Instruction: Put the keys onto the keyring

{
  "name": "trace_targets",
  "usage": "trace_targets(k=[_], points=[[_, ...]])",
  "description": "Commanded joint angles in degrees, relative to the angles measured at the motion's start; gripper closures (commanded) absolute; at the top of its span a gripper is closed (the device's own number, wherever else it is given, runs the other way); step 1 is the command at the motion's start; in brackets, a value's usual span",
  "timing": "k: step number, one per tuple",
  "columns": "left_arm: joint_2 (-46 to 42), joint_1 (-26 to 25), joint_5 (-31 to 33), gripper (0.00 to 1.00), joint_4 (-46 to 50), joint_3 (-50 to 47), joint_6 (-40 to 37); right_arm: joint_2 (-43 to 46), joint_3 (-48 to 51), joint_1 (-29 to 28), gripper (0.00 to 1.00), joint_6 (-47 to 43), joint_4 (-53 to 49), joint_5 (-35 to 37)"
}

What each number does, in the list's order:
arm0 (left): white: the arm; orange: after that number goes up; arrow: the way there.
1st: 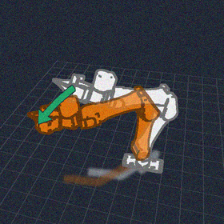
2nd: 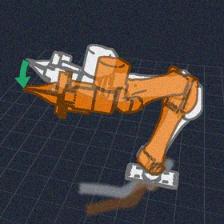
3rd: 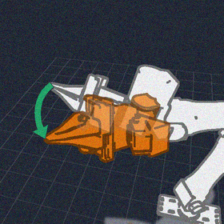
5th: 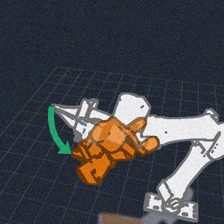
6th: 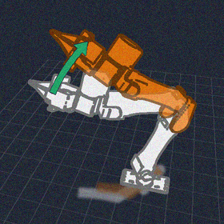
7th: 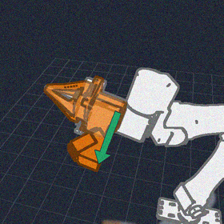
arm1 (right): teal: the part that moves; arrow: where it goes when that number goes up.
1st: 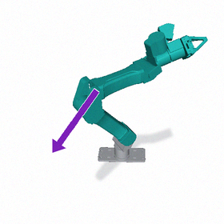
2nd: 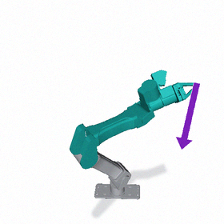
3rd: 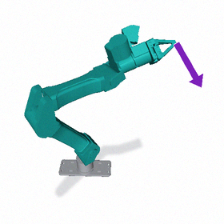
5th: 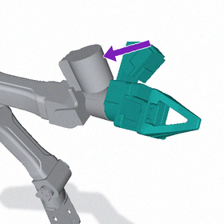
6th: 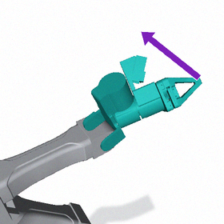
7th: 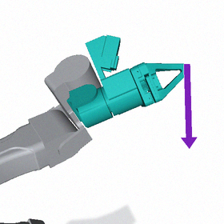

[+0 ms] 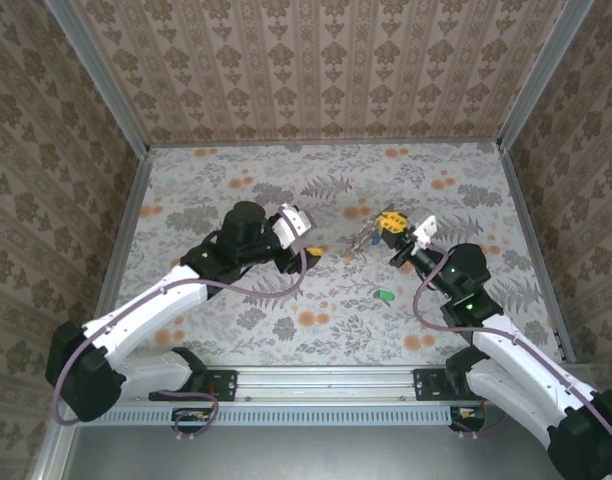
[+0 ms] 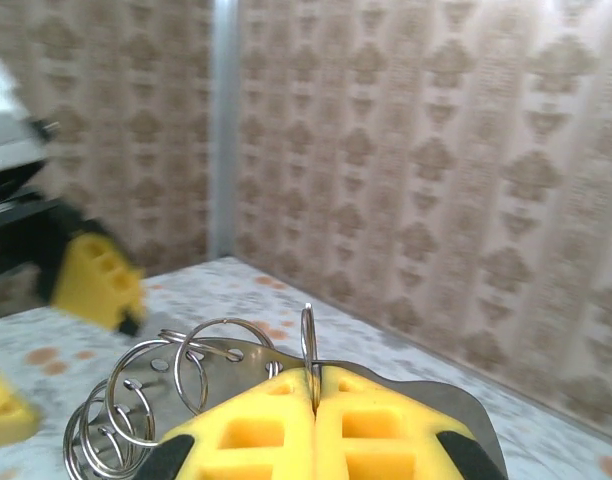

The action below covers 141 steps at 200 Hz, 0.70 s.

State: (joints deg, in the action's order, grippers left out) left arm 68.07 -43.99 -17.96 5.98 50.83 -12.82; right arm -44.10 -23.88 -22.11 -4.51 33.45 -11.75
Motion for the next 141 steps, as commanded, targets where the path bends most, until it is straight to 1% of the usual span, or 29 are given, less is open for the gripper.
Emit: trace_targets(k=[1,11,24,39,51,77,86,111,122,141], points=[[5.58,-2.94,-0.24,0.28,4.13,3.54,-0.55,1.50,-2.83,4.24,1.00,0.32,-3.95,11.75],[8.99,-4.42,-2.02,0.28,6.81,5.61,-3.32,1.02,-4.23,6.05,1.00,1.09,-6.60,15.36],[13.49,-5.99,-2.45,0.32,8.89,8.61,-3.24,0.19,-5.97,7.43,1.00,1.69,-10.03,20.44],[19.03,-8.66,-1.97,0.37,10.65,12.28,-4.24,-0.79,-6.63,8.51,1.00,1.68,-9.76,22.79],[22.74,-11.69,-0.37,0.36,12.08,14.73,-6.80,-1.80,-7.53,8.88,1.00,1.94,-9.98,23.89],[30.97,-18.07,9.84,0.36,12.28,20.16,-9.15,-4.01,-9.34,10.94,1.00,2.93,-9.89,24.03],[33.37,-20.04,12.14,0.36,12.24,21.94,-10.59,-4.66,-10.35,11.99,1.00,2.84,-10.21,23.97],[39.66,-23.29,19.45,0.36,11.86,25.92,-12.85,-6.04,-12.77,14.90,1.00,3.20,-10.42,22.86],[41.46,-23.51,20.95,0.36,12.93,27.83,-11.97,-6.38,-13.66,15.78,1.00,3.04,-10.66,21.92],[43.71,-23.60,19.35,0.36,15.65,30.39,-11.13,-6.87,-15.10,17.20,1.00,2.93,-11.81,19.89]])
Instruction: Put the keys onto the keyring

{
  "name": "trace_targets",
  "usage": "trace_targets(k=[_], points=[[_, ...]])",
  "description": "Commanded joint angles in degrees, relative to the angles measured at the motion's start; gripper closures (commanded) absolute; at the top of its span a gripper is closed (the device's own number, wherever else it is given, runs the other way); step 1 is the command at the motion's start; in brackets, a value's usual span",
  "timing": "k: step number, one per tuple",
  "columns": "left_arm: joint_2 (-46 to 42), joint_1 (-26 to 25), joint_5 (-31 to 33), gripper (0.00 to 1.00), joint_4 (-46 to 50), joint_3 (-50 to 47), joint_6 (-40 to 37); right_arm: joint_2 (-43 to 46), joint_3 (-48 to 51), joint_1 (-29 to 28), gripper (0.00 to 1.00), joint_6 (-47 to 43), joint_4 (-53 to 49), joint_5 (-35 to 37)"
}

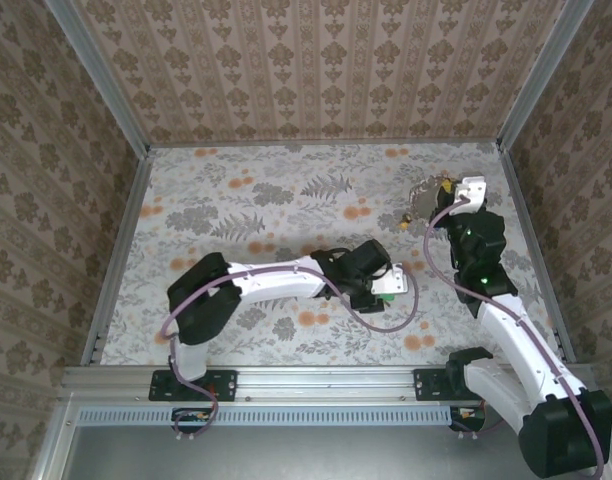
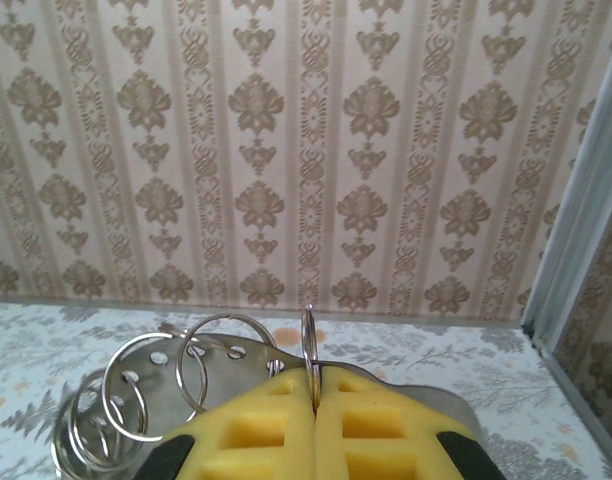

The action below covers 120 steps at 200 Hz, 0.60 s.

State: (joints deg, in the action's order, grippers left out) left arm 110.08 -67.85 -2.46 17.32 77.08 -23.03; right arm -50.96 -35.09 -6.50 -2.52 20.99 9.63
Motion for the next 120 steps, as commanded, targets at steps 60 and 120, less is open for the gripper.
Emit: trace_targets(k=[60,120], points=[[2.37,-0.16,1.29,0.35,3.27,0.85,-0.24,-1.18,-4.20,3.06,1.00,-0.19,2.62,-3.12],[9.62,-0.17,2.44,0.35,7.92,8.80,-1.50,-1.54,-4.37,4.27,1.00,1.16,3.01,-3.89]])
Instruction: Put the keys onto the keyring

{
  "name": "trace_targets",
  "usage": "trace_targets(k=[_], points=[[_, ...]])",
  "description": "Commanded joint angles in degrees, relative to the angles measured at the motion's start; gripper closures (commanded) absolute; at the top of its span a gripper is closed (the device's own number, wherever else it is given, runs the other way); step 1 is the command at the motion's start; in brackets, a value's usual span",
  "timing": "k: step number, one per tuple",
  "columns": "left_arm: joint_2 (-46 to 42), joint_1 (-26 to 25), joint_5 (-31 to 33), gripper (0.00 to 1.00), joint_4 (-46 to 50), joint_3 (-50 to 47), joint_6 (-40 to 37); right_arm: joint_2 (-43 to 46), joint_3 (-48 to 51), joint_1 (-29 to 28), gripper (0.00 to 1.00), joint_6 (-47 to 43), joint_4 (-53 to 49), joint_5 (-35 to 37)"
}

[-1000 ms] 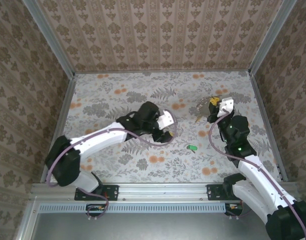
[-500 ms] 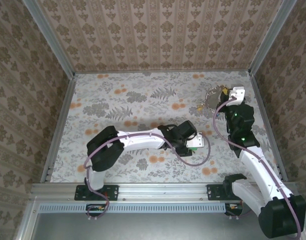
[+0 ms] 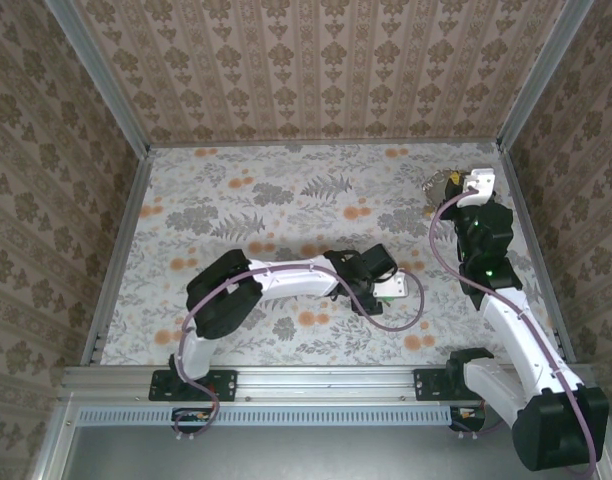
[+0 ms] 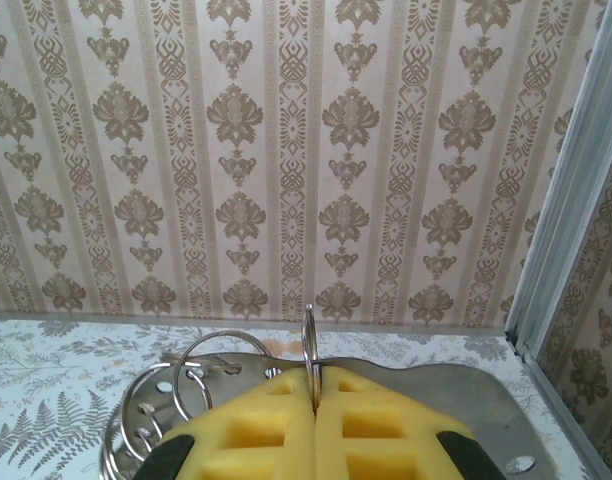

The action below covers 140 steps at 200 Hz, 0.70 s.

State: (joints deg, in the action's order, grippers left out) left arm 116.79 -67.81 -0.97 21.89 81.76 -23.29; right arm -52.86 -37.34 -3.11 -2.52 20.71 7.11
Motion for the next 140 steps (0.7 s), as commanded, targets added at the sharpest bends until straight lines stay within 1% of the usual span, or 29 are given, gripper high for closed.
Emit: trace_targets(k=[1,23,28,39,52,93,111,117,140], points=[[3.00,-0.22,0.96,0.35,3.48,4.21,-1.19,0.38,-2.12,0.90,1.00,1.18,3.29,-1.43],[4.03,-0.22,1.16,0.37,4.02,5.09,-1.14,0.71,-2.21,1.66,1.00,1.29,2.78,-2.43],[4.25,-0.22,1.61,0.40,4.38,5.36,-1.14,0.80,-2.18,1.79,1.00,1.29,2.81,-2.54],[4.66,-0.13,2.99,0.51,5.15,5.76,-1.05,1.00,-1.76,2.10,1.00,1.54,3.22,-2.42],[4.38,0.38,2.97,0.61,5.19,5.75,-0.80,1.42,-0.74,2.32,1.00,1.97,5.18,-2.50],[2.07,1.58,0.99,0.77,5.99,5.42,-0.68,1.43,-0.30,2.58,1.00,2.22,5.66,-3.60],[1.51,2.19,-0.58,0.82,5.99,5.01,-0.99,1.33,-0.27,2.59,1.00,2.35,6.01,-3.99],[1.46,2.41,-1.27,0.85,5.97,4.83,-1.12,1.27,-0.34,2.59,1.00,2.35,6.01,-4.00],[1.27,2.95,-3.73,0.86,5.16,4.28,-1.50,1.35,-0.29,2.57,1.00,2.35,6.04,-4.34]])
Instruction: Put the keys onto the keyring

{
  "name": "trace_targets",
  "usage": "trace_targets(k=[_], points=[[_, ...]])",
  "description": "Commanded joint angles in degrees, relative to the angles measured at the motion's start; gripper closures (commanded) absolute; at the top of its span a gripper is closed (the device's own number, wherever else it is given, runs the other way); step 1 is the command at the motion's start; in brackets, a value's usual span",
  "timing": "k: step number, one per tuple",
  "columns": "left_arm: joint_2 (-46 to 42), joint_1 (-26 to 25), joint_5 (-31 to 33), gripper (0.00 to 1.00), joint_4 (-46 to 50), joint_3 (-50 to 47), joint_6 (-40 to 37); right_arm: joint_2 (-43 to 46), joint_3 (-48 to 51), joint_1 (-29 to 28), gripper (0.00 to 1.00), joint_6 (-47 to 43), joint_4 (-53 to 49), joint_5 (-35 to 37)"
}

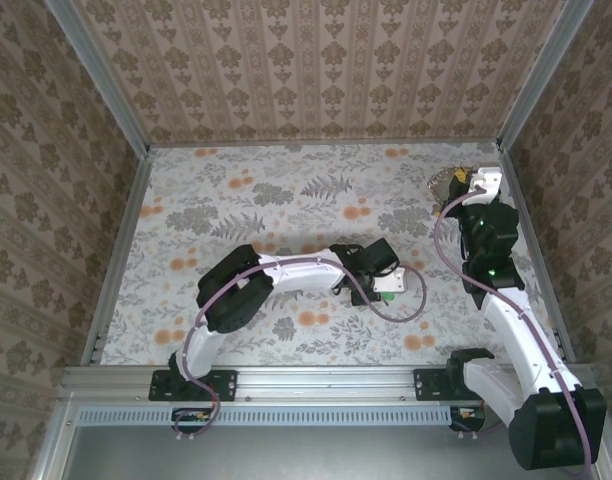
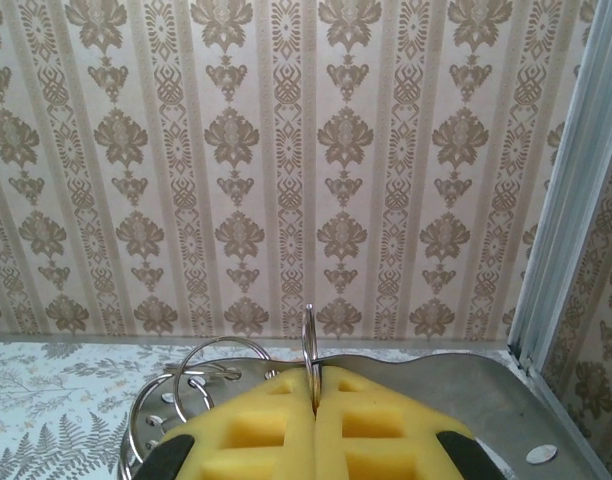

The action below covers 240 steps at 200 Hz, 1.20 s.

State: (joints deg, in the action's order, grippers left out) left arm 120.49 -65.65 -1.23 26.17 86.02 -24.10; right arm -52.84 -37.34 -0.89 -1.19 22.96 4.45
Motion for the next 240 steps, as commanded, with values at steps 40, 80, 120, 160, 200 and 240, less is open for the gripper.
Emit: trace_targets(k=[40,80,120,160,200,240], points=[[-2.71,1.49,-6.57,0.71,-2.25,-1.32,-0.89,1.50,-0.01,0.40,1.00,0.83,3.86,-1.92],[-2.29,1.62,-8.04,0.61,-3.44,-1.78,-1.91,1.63,-0.01,0.51,1.00,0.71,4.15,-2.40],[-1.21,1.82,-5.62,0.69,-1.10,-0.48,-4.61,1.94,0.16,0.56,1.00,0.57,4.30,-2.51],[-1.30,2.05,-5.53,0.78,-1.42,-0.59,-6.00,2.30,0.16,0.62,1.00,0.58,4.42,-2.91],[-1.66,2.10,-5.91,0.88,-1.74,-0.41,-6.96,2.38,0.16,0.57,1.00,0.65,4.41,-3.13],[-1.58,2.28,-5.71,0.85,-2.56,-0.72,-7.14,2.39,0.25,0.62,1.00,0.74,4.46,-3.23]])
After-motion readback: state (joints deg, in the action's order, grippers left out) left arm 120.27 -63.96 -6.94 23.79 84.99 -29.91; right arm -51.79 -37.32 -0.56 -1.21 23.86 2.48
